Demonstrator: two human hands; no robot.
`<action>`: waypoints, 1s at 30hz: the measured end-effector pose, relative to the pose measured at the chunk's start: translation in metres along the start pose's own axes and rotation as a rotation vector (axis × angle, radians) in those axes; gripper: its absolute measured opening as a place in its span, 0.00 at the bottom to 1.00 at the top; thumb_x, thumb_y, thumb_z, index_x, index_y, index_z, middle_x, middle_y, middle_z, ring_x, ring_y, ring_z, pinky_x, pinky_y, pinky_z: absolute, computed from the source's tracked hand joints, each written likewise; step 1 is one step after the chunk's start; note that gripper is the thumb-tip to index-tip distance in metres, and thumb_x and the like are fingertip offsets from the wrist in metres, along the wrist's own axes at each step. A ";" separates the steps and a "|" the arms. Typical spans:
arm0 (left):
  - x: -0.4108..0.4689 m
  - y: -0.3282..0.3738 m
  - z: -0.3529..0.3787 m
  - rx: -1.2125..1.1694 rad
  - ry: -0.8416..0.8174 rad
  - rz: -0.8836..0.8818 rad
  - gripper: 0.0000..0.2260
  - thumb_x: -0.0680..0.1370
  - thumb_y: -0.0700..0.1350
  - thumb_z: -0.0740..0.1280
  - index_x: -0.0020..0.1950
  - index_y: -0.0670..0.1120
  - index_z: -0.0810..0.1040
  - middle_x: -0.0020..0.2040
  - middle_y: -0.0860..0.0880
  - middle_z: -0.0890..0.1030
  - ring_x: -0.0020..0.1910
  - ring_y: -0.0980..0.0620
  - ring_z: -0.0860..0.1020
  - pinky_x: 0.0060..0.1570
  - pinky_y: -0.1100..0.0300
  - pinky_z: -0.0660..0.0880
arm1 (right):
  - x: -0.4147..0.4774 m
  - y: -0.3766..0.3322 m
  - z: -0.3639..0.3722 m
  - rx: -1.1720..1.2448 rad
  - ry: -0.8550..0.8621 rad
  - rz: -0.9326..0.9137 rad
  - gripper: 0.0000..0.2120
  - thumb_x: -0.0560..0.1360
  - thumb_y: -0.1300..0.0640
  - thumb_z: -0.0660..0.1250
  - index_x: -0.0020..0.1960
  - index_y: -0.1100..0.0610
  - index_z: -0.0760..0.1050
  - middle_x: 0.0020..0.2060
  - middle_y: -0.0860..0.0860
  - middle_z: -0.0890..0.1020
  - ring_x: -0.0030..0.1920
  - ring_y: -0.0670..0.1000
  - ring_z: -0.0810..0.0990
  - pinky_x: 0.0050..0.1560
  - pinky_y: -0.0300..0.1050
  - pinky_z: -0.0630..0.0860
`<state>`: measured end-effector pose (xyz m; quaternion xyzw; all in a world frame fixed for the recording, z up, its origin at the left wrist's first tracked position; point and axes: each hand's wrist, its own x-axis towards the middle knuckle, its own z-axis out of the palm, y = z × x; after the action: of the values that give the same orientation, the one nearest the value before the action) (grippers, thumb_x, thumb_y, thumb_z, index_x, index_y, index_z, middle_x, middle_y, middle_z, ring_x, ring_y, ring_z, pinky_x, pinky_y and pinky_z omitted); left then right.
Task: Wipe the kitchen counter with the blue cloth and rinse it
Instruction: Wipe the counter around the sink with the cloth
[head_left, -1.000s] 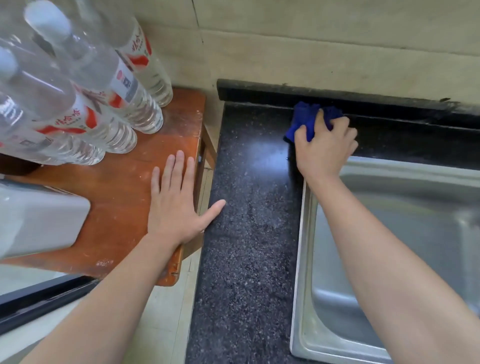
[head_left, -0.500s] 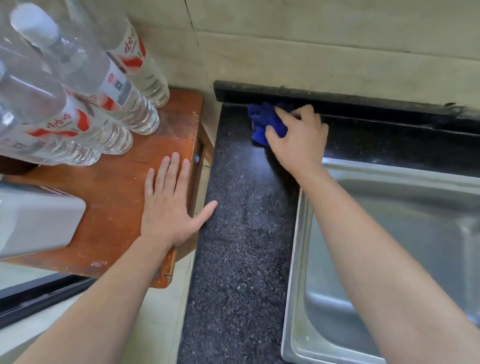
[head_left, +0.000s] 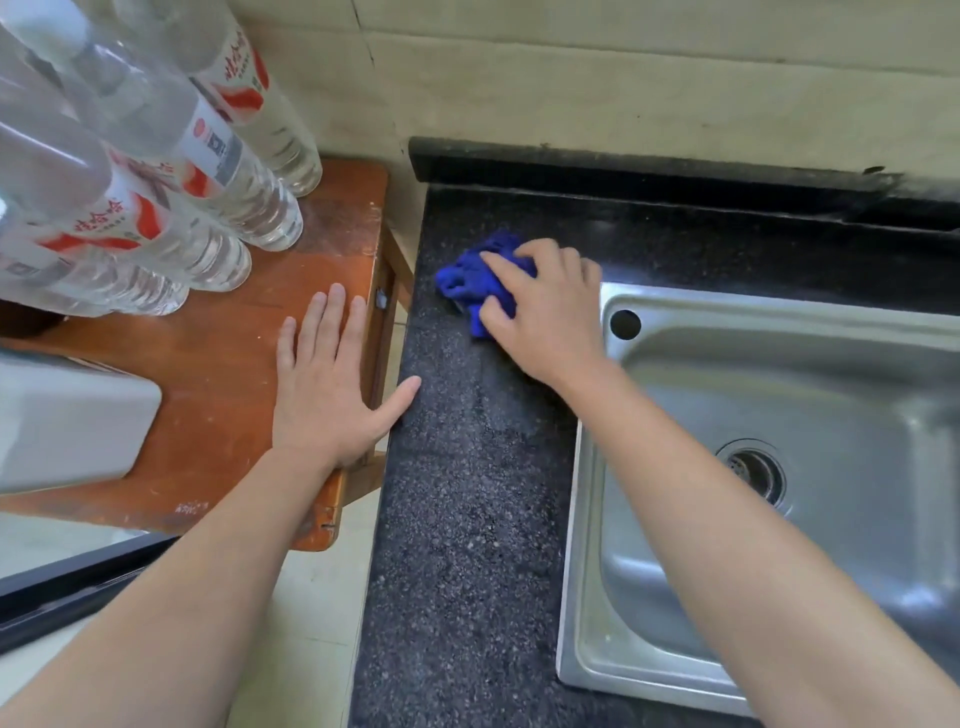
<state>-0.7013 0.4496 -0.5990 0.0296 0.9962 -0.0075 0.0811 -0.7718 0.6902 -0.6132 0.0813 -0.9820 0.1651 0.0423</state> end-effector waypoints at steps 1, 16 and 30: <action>0.001 0.000 0.000 0.006 0.001 0.002 0.45 0.74 0.74 0.49 0.81 0.46 0.49 0.82 0.46 0.47 0.80 0.48 0.44 0.77 0.42 0.47 | -0.003 0.026 -0.009 -0.011 0.028 0.078 0.22 0.73 0.45 0.63 0.66 0.46 0.78 0.59 0.54 0.77 0.55 0.60 0.74 0.56 0.54 0.67; 0.001 -0.005 0.006 -0.068 0.058 0.036 0.34 0.80 0.63 0.48 0.81 0.45 0.51 0.82 0.44 0.49 0.80 0.47 0.46 0.77 0.42 0.45 | -0.013 0.002 -0.005 -0.008 0.037 0.294 0.25 0.72 0.50 0.61 0.68 0.52 0.76 0.65 0.58 0.75 0.61 0.64 0.72 0.63 0.54 0.65; -0.001 -0.008 0.010 -0.120 0.092 0.080 0.31 0.81 0.57 0.47 0.80 0.43 0.54 0.81 0.41 0.52 0.80 0.43 0.50 0.76 0.39 0.48 | -0.252 -0.071 -0.016 -0.011 -0.256 0.010 0.26 0.77 0.40 0.63 0.72 0.50 0.72 0.76 0.52 0.67 0.73 0.58 0.68 0.76 0.61 0.57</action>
<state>-0.6990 0.4412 -0.6081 0.0645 0.9956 0.0570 0.0371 -0.5106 0.6664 -0.6031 0.0968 -0.9806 0.1483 -0.0840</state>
